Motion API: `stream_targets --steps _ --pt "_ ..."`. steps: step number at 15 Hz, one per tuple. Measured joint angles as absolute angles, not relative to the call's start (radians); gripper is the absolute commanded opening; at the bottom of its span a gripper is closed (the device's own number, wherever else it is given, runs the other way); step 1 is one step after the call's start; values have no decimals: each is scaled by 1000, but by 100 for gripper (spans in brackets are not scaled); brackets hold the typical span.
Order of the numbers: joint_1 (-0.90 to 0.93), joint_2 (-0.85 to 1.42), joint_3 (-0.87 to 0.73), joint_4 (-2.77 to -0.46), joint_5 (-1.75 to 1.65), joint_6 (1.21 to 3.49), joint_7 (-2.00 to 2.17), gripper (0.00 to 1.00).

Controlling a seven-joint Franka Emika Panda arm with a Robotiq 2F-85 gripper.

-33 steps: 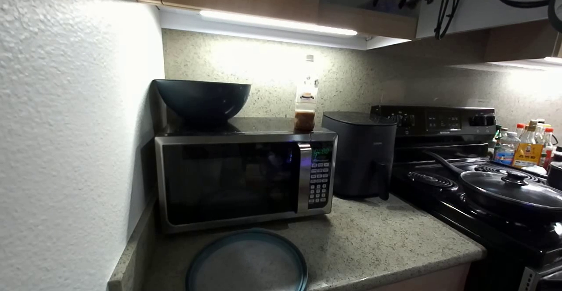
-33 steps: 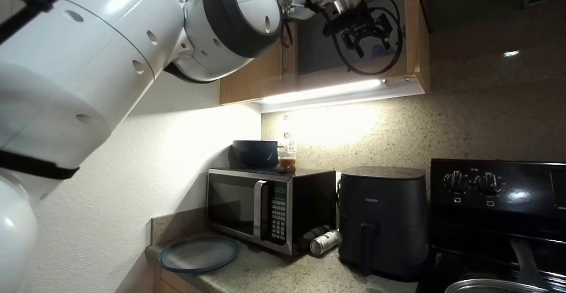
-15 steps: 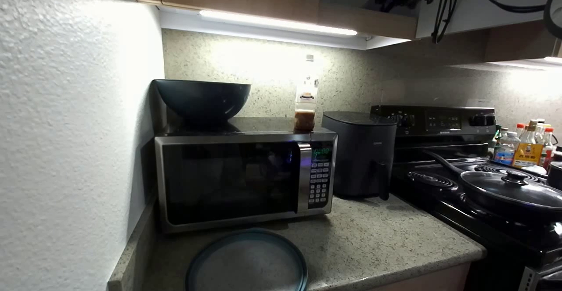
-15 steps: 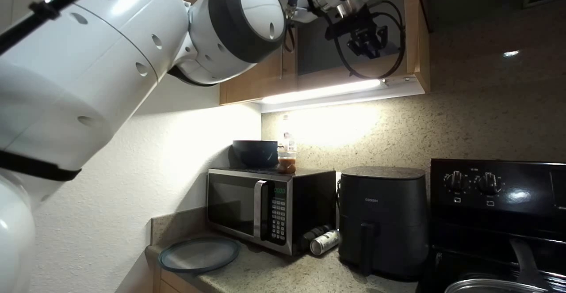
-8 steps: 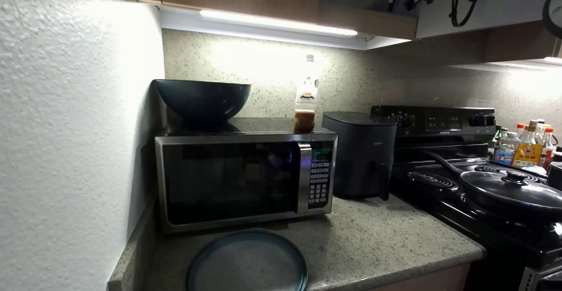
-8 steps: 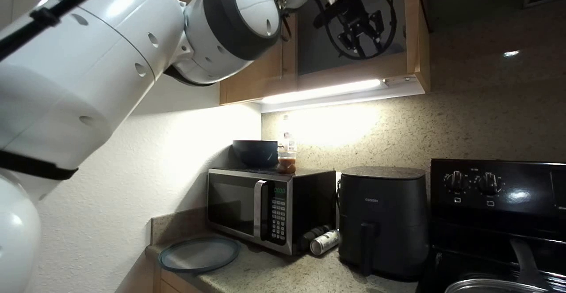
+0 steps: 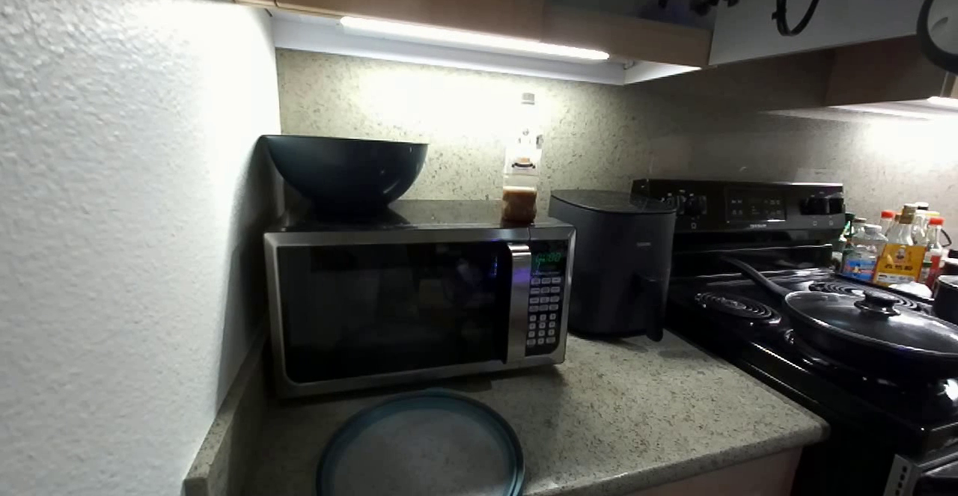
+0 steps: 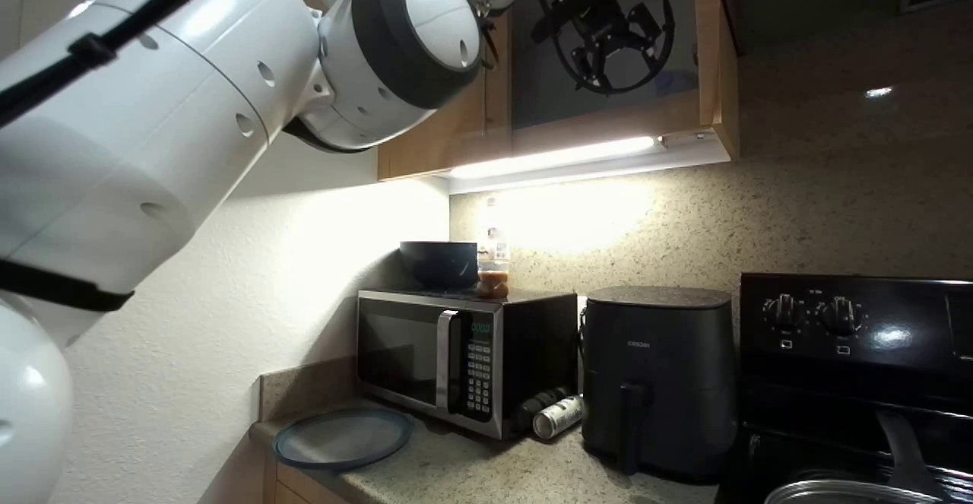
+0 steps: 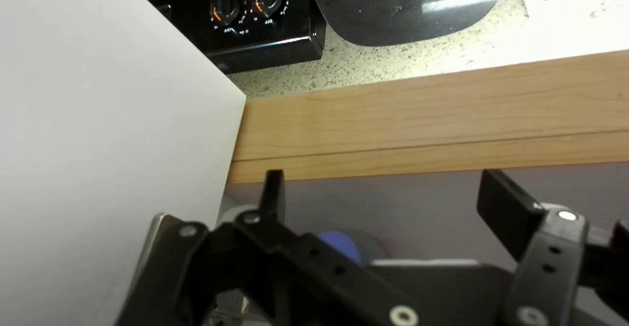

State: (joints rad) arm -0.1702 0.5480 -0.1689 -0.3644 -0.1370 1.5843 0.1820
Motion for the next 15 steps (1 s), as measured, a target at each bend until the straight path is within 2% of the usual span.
stream_targets --steps 6,15 --pt "-197 559 -169 -365 -136 1748 180 100" --pt "-255 580 -166 -366 -116 1762 181 100"
